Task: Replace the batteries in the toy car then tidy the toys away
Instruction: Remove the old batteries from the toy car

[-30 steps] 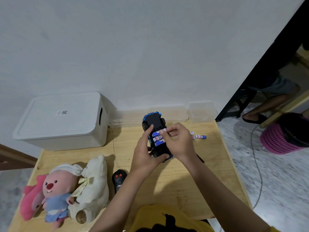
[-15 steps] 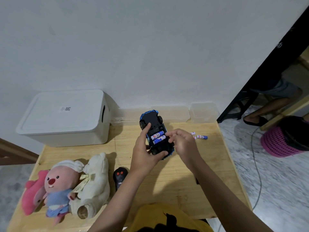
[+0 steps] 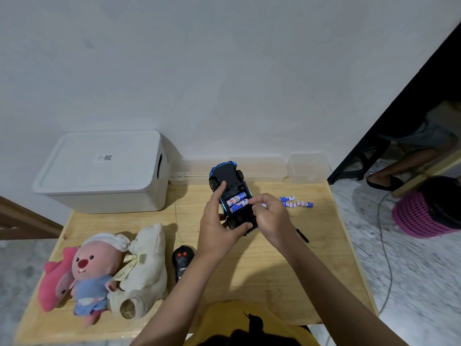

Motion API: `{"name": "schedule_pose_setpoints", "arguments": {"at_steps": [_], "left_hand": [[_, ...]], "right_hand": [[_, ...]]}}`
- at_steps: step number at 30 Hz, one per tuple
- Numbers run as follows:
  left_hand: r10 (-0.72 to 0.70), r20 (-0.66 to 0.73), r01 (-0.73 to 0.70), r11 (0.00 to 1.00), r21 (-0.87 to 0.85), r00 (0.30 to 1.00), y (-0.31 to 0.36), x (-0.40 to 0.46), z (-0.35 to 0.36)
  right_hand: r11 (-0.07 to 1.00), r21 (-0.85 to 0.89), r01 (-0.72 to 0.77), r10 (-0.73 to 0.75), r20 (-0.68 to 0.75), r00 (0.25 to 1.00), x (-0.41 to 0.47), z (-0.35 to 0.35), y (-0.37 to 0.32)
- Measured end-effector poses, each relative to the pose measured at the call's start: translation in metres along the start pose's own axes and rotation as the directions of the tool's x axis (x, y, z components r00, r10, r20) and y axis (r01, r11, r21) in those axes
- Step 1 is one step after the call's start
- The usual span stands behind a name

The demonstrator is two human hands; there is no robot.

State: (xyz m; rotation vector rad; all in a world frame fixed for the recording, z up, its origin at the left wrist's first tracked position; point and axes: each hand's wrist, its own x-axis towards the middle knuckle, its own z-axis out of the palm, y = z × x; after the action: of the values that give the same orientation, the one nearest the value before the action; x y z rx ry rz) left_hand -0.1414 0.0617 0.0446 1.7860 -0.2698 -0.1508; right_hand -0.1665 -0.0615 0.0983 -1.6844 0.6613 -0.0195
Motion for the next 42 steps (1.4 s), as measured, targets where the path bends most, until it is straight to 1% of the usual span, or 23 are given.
{"name": "schedule_pose_setpoints", "arguments": {"at_steps": [4,6,8,11,13,17,19,20,22,23,25,29,32,34,36,38,40,42], "left_hand": [[0.008,-0.003,-0.008,1.0,0.009,1.0,-0.001,-0.001,-0.002],[0.004,-0.01,-0.004,1.0,0.005,1.0,-0.001,-0.002,-0.003],[0.007,-0.012,-0.007,1.0,-0.003,1.0,-0.001,-0.002,-0.003],[0.018,-0.013,-0.018,1.0,-0.008,1.0,0.0,-0.002,-0.002],[0.023,-0.009,-0.023,1.0,-0.006,1.0,0.002,-0.003,-0.001],[0.022,0.004,-0.023,1.0,0.01,1.0,0.002,-0.005,-0.001],[0.025,0.007,-0.025,1.0,0.017,1.0,0.001,-0.005,-0.001],[0.028,0.006,-0.028,0.999,0.02,1.0,0.001,-0.005,-0.001],[0.024,0.002,-0.024,0.999,0.024,1.0,0.001,-0.005,0.0],[0.019,0.0,-0.019,0.999,0.027,1.0,0.0,-0.005,0.0],[0.016,-0.004,-0.016,0.999,0.031,1.0,-0.001,-0.004,0.0],[0.018,-0.006,-0.017,0.999,0.033,1.0,-0.003,-0.005,0.0],[0.022,0.001,-0.022,0.999,0.038,1.0,-0.004,-0.004,0.0],[0.019,0.008,-0.019,0.999,0.035,1.0,-0.005,-0.004,-0.001],[0.023,0.007,-0.023,0.999,0.031,1.0,-0.005,-0.004,-0.001],[0.029,0.004,-0.029,0.999,0.026,1.0,-0.005,-0.004,-0.001],[0.024,-0.001,-0.024,0.999,0.021,1.0,-0.005,-0.004,0.0],[0.025,-0.005,-0.025,0.999,0.022,1.0,-0.005,-0.004,0.001]], "right_hand": [[1.0,-0.001,0.004,-0.004,-0.001,1.0,-0.001,0.001,-0.001],[0.999,-0.013,0.043,-0.044,-0.006,0.999,-0.002,0.0,0.0],[0.99,-0.049,0.132,-0.134,-0.033,0.99,-0.004,0.003,0.002],[0.941,-0.165,0.296,-0.318,-0.127,0.94,-0.005,0.006,0.006],[0.93,-0.146,0.337,-0.358,-0.161,0.92,-0.004,0.008,0.006],[0.934,-0.058,0.352,-0.356,-0.207,0.911,-0.002,0.008,0.004],[0.955,0.018,0.298,-0.287,-0.214,0.934,0.0,0.008,0.001],[0.968,0.091,0.233,-0.211,-0.202,0.956,0.002,0.007,-0.001],[0.958,0.277,0.081,-0.047,-0.128,0.991,0.003,0.003,-0.005],[0.938,0.345,0.031,-0.002,-0.084,0.996,0.004,0.002,-0.007],[0.918,0.395,-0.016,0.025,-0.018,1.0,0.003,-0.002,-0.009],[0.91,0.414,-0.029,0.003,0.065,0.998,0.001,-0.005,-0.01],[0.933,0.358,-0.014,-0.014,0.075,0.997,0.0,-0.004,-0.009],[0.962,0.265,0.068,-0.084,0.052,0.995,0.0,-0.002,-0.007],[0.978,0.138,0.159,-0.161,0.003,0.987,0.001,0.001,-0.003],[0.97,-0.041,0.241,-0.243,-0.066,0.968,0.003,0.003,0.003],[0.926,-0.245,0.286,-0.316,-0.091,0.945,0.002,0.004,0.008],[0.883,-0.368,0.29,-0.342,-0.085,0.936,-0.001,0.004,0.008]]}}
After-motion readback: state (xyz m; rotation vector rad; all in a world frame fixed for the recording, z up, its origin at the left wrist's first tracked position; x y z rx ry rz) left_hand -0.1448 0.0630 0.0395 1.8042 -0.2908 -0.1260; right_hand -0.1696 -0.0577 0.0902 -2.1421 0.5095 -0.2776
